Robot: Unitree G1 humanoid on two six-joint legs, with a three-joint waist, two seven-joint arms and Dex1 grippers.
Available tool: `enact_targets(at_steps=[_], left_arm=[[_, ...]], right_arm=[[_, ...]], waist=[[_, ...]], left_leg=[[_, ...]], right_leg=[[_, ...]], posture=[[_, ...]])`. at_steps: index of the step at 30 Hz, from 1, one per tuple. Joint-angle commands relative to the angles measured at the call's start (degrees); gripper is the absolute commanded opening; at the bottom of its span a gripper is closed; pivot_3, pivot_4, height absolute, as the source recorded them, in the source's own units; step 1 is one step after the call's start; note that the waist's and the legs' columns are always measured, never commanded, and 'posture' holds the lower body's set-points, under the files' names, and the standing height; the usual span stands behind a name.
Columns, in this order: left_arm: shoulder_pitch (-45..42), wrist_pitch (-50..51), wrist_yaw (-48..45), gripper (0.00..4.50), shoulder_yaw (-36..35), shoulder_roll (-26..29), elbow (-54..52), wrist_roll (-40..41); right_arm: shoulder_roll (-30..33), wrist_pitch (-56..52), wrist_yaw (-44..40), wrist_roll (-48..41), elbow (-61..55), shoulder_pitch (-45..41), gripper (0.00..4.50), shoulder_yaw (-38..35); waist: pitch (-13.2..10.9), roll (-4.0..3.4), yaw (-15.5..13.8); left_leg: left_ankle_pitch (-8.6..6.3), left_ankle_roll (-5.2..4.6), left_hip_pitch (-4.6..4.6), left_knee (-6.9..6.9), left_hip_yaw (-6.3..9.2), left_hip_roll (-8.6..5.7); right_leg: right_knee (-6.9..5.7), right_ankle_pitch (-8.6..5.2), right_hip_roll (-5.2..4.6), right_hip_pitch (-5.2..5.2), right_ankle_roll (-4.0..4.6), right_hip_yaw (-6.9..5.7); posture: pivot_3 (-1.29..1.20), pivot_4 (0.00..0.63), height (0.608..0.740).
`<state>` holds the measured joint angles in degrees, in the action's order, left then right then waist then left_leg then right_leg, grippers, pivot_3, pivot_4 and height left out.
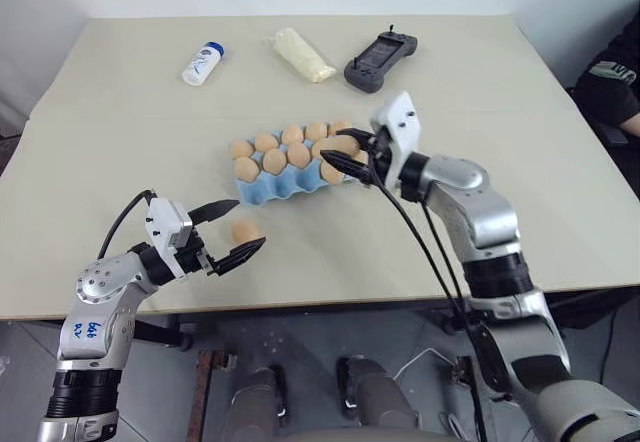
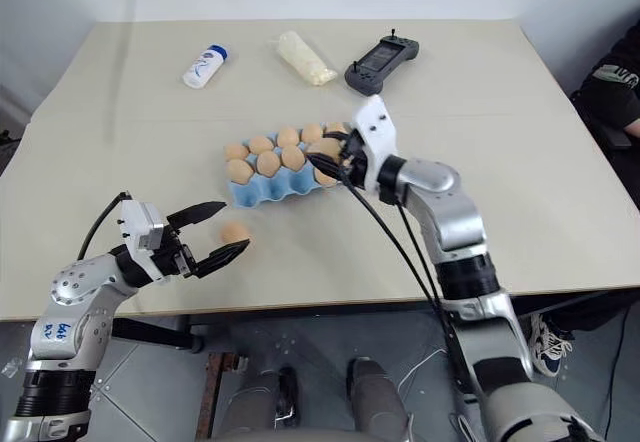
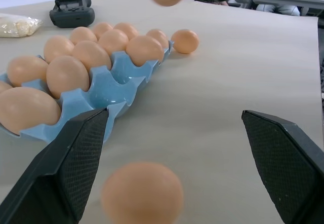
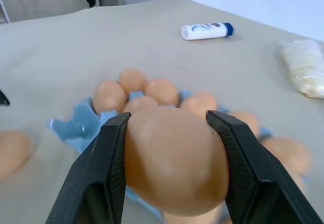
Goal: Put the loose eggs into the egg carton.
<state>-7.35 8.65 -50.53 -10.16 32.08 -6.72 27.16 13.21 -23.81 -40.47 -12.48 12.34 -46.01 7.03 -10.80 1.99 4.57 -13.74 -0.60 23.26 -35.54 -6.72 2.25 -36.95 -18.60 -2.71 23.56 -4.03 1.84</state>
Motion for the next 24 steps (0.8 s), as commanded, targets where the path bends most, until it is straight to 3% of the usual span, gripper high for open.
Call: enact_targets(at_steps=[1,10,17,24], left_arm=[[-0.69,-1.27,0.35,4.50,-0.29,-0.38,-1.38,0.03],[-0.03,-1.68,1.49,4.50,-0.68,-0.89,-2.30,-0.18],[0.59,-1.91,2.17,4.50,-0.69,-0.98,-2.82,-0.07],[0.11,-2.01,2.03,4.50,-0.24,-1.03,-2.27,0.04]], right_arm=[[-2.89,3.76,1.86,2.59,6.00,-3.22,2.03,1.67],[-8.20,10.69,2.17,5.06,17.99,-8.10,2.03,2.52],[-8.44,11.77,2.34,5.70,19.25,-8.80,4.35,1.97],[-4.35,9.08,0.61,2.80,10.33,-6.53,4.43,-1.55]], waist=[[0.00,0.00,0.09],[0.00,0.00,0.35],[0.00,0.00,0.33],[-0.01,-0.02,0.25]], left_leg=[[0.03,-0.08,0.03,0.00,-0.01,0.00],[0.04,-0.10,0.03,0.01,-0.04,0.00],[-0.02,0.01,0.04,0.01,-0.03,0.00],[-0.07,0.09,0.05,0.03,-0.03,0.00]], right_leg=[[0.03,0.00,0.00,0.01,0.00,0.00],[-0.01,0.00,0.01,0.04,-0.01,-0.02],[0.00,0.00,0.00,0.04,-0.01,-0.02],[0.00,0.00,-0.01,0.06,-0.01,-0.02]], posture=[[0.00,0.150,0.740],[0.00,0.150,0.740],[0.00,0.150,0.740],[0.00,0.150,0.740]])
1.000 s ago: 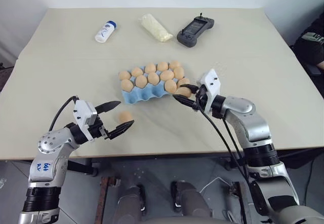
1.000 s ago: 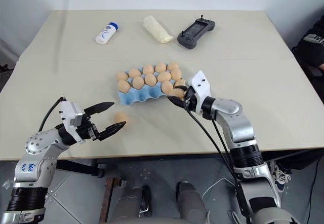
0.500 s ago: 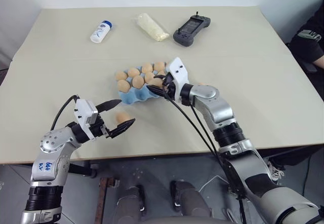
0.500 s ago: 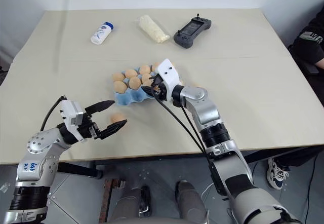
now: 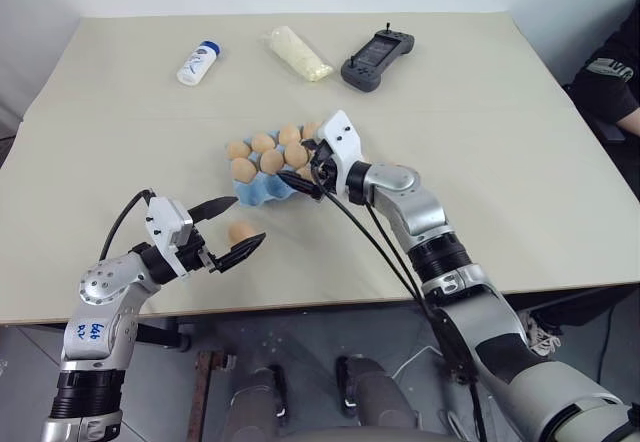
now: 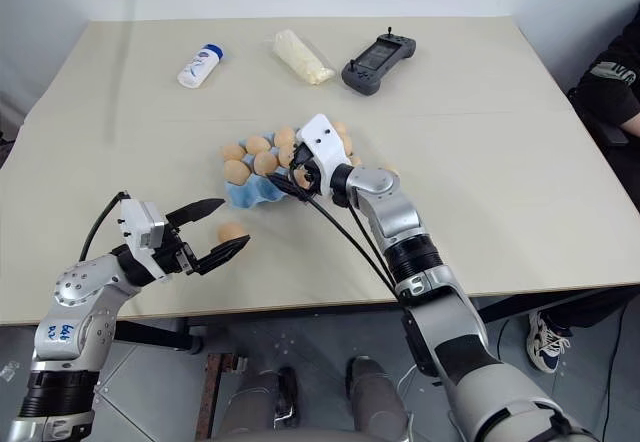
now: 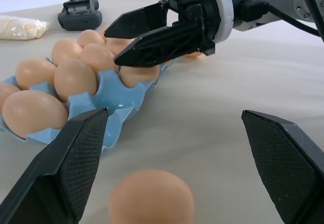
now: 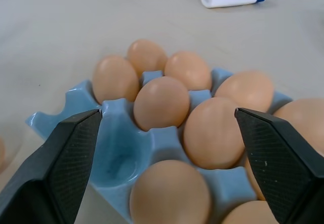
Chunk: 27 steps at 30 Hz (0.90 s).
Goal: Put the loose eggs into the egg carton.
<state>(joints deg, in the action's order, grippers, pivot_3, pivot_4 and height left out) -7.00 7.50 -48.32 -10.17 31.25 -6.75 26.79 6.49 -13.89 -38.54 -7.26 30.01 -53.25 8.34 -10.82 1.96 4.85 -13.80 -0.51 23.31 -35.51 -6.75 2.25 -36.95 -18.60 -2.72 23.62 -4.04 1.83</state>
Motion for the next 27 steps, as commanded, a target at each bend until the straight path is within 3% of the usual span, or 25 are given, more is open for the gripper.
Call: enact_targets(at_steps=[1,7,14,21,27], left_arm=[[-0.30,-0.87,-0.29,4.50,-0.17,-0.17,-2.13,0.44],[-1.34,-1.03,-1.00,4.50,0.32,-0.29,-0.83,0.33],[-2.66,-1.36,-2.48,4.50,0.55,-0.14,1.04,0.31],[-3.41,-1.73,-3.80,4.50,0.57,0.11,2.21,0.33],[-3.99,-1.67,-4.60,4.50,0.43,0.33,2.91,0.35]], right_arm=[[3.38,-1.62,-1.88,-3.01,-9.20,1.50,4.43,-3.28],[12.15,-8.43,-8.01,-9.64,-25.48,11.19,4.43,-6.91],[22.62,-12.09,-11.62,-15.49,-36.61,24.59,4.43,-13.94],[30.48,-12.40,-15.14,-20.06,-37.47,36.95,4.43,-22.52],[32.75,-12.14,-14.57,-20.28,-36.45,40.17,4.43,-24.85]], waist=[[0.00,0.00,-0.08],[0.00,0.01,-0.53],[0.00,0.01,-0.42],[0.00,0.01,-0.96],[0.00,0.01,-1.36]], left_leg=[[0.00,0.00,0.00,0.01,0.01,0.00],[0.00,-0.03,0.00,0.14,0.04,-0.01],[0.05,-0.12,-0.04,0.20,0.00,-0.01],[0.12,-0.25,-0.11,0.18,-0.03,-0.02],[0.14,-0.26,-0.13,0.12,-0.03,-0.02]], right_leg=[[0.02,0.00,0.00,0.00,0.00,0.00],[0.17,0.00,-0.03,-0.03,0.00,-0.03],[0.18,0.00,0.01,-0.04,0.00,0.01],[0.19,0.00,0.02,-0.11,-0.01,0.07],[0.12,0.00,0.03,-0.11,-0.01,0.11]], posture=[[0.00,0.150,0.740],[0.00,0.150,0.740],[0.00,0.150,0.740],[0.00,0.150,0.740],[0.00,0.150,0.740]])
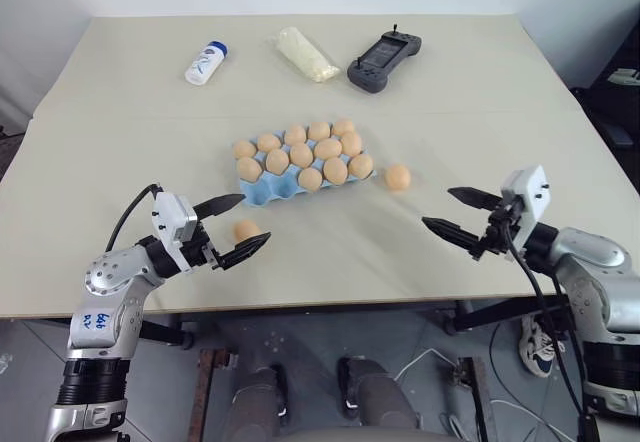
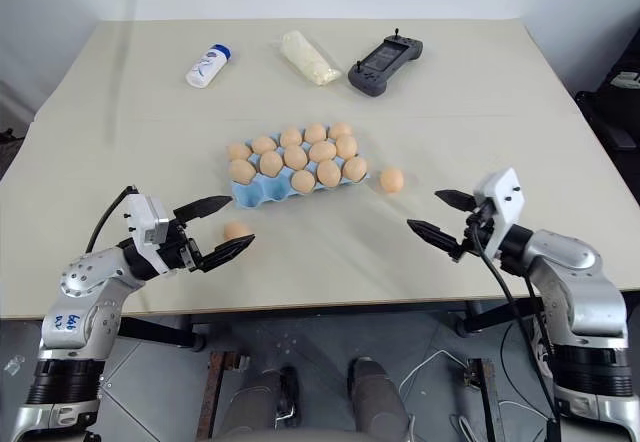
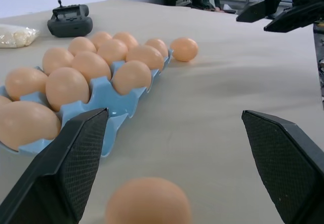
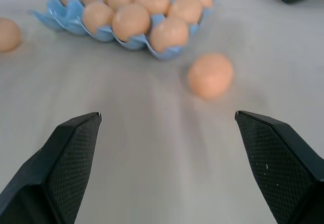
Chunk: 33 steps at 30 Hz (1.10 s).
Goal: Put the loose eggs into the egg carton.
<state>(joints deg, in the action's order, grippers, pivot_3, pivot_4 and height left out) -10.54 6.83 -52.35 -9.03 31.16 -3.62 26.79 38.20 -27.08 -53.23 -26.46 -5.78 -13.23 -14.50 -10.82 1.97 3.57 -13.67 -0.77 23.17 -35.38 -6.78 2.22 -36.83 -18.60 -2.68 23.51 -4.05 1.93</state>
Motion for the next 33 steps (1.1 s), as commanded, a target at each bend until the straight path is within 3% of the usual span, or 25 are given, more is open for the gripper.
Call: enact_targets(at_steps=[1,6,14,19,33], left_arm=[[-0.55,-0.96,-0.70,4.50,-0.73,0.46,-0.13,0.33],[-0.92,-0.81,-0.92,4.50,-0.70,0.57,0.07,0.21],[-0.58,-0.78,-0.37,4.50,-0.62,0.39,-0.89,0.16],[0.40,-0.69,0.22,4.50,-0.92,0.42,-2.16,0.20],[4.40,0.33,-1.60,4.50,-1.07,2.91,-5.28,0.82]], right_arm=[[0.99,1.19,0.26,-1.04,-0.57,0.11,4.43,-1.93],[-0.94,2.12,3.11,0.76,2.07,-2.83,4.43,0.29],[-10.55,8.41,13.14,6.51,16.80,-16.66,4.43,4.11],[-14.25,11.61,15.21,9.13,26.34,-23.73,4.43,6.35],[-15.78,15.54,15.99,15.96,42.18,-31.54,4.43,10.64]], waist=[[0.00,0.00,-0.14],[0.00,0.00,-0.42],[0.00,0.00,-0.32],[0.00,-0.01,-0.31],[-0.01,-0.02,0.04]], left_leg=[[0.00,0.00,0.00,-0.02,0.00,0.00],[0.00,0.00,0.01,-0.05,0.00,0.00],[0.01,0.02,0.02,-0.21,-0.02,0.01],[0.01,0.00,0.06,-0.20,-0.03,0.00],[-0.01,0.01,0.05,-0.21,-0.03,0.02]], right_leg=[[-0.01,0.00,0.01,0.00,0.00,0.00],[-0.02,0.00,0.00,0.00,0.00,0.01],[-0.16,0.01,0.01,0.02,-0.02,0.01],[-0.10,0.02,0.00,0.03,-0.02,-0.01],[-0.13,0.02,0.00,0.03,-0.02,-0.01]], posture=[[0.00,0.150,0.740],[0.00,0.150,0.740],[0.00,0.150,0.740],[0.00,0.150,0.740],[0.00,0.150,0.740]])
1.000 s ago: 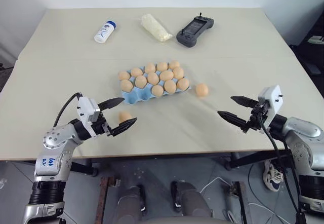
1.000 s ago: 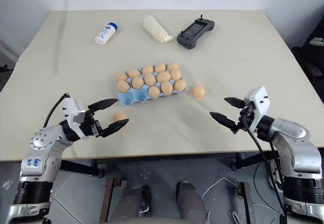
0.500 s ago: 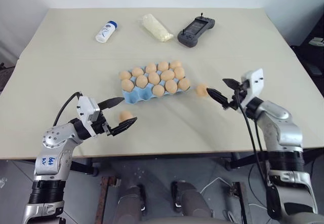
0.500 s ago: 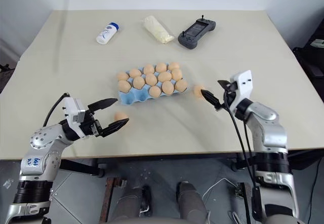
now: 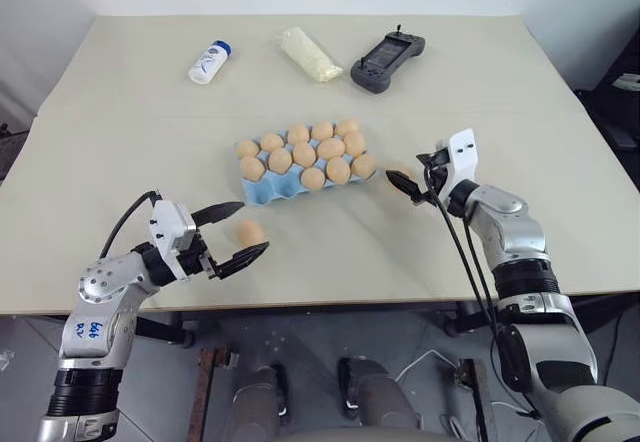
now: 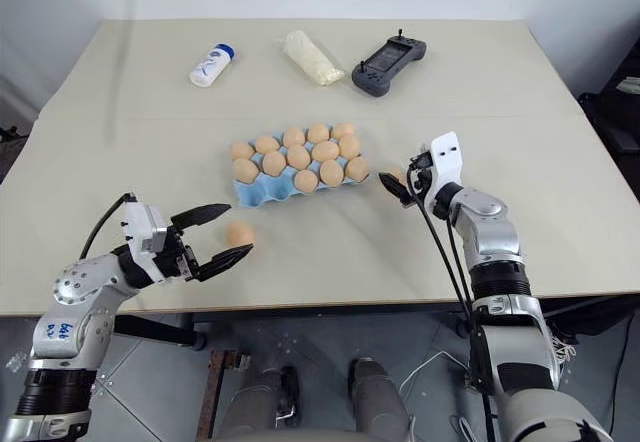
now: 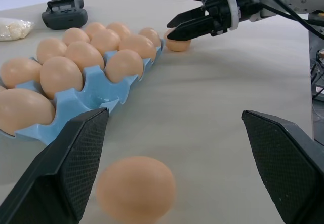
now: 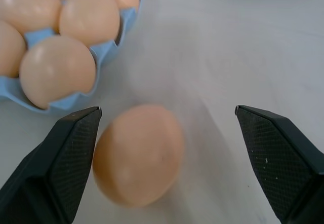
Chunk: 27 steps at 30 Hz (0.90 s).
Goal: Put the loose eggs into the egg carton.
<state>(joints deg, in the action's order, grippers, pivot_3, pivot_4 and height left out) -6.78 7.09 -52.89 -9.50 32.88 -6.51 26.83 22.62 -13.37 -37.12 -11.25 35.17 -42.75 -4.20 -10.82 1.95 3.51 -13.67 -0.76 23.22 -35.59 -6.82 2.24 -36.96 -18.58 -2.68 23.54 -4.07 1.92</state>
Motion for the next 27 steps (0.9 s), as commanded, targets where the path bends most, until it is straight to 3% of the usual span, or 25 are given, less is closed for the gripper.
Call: enact_targets(at_steps=[1,5,12,14,21,27], left_arm=[[0.76,0.13,-1.22,4.50,-0.57,1.28,-2.30,0.76],[0.88,0.40,-1.23,4.50,-0.40,1.46,-2.03,0.52],[0.54,-0.33,-0.17,4.50,-0.66,0.73,-1.85,0.37],[0.60,-0.50,0.24,4.50,-0.90,0.62,-1.88,0.36],[1.49,-0.71,1.49,4.50,-1.92,0.39,-2.44,0.71],[0.91,-1.43,2.83,4.50,-1.58,-0.88,-2.13,0.13]], right_arm=[[-0.42,2.01,-0.08,1.00,2.02,-2.44,4.43,0.43],[-0.87,0.90,-0.14,2.03,4.95,-3.91,4.43,1.19],[-1.03,0.52,-1.52,1.16,2.51,-4.01,2.13,0.88],[-0.49,-0.53,-1.92,0.46,-0.32,-3.77,1.69,0.41],[-0.58,-10.23,-2.01,-4.47,-17.97,-2.91,1.64,-0.19],[-4.95,-17.31,-3.97,-7.61,-29.69,-1.76,1.64,5.82]], waist=[[0.00,0.00,0.25],[0.00,-0.01,0.47],[-0.01,-0.01,0.92],[-0.01,-0.02,1.18],[-0.03,-0.05,1.32],[-0.03,-0.05,1.31]], left_leg=[[0.00,0.00,0.00,0.00,0.00,0.00],[0.00,0.02,0.00,0.01,0.01,0.01],[-0.01,0.02,0.02,0.04,0.01,0.01],[-0.01,0.01,0.02,0.04,0.01,0.01],[-0.01,0.02,0.01,0.06,0.02,0.04],[-0.10,0.18,0.02,0.07,0.04,0.05]], right_leg=[[-0.01,0.00,0.00,0.00,0.00,0.00],[-0.01,0.00,0.00,0.01,0.00,-0.01],[0.03,0.00,-0.01,0.01,0.00,-0.02],[0.02,0.00,-0.01,0.01,0.00,-0.02],[-0.03,0.00,-0.01,0.05,0.00,-0.02],[-0.01,0.00,-0.01,0.04,0.00,-0.04]], posture=[[0.00,0.150,0.740],[0.00,0.150,0.740],[0.00,0.150,0.740],[0.00,0.150,0.740],[0.00,0.150,0.740],[0.00,0.150,0.740]])
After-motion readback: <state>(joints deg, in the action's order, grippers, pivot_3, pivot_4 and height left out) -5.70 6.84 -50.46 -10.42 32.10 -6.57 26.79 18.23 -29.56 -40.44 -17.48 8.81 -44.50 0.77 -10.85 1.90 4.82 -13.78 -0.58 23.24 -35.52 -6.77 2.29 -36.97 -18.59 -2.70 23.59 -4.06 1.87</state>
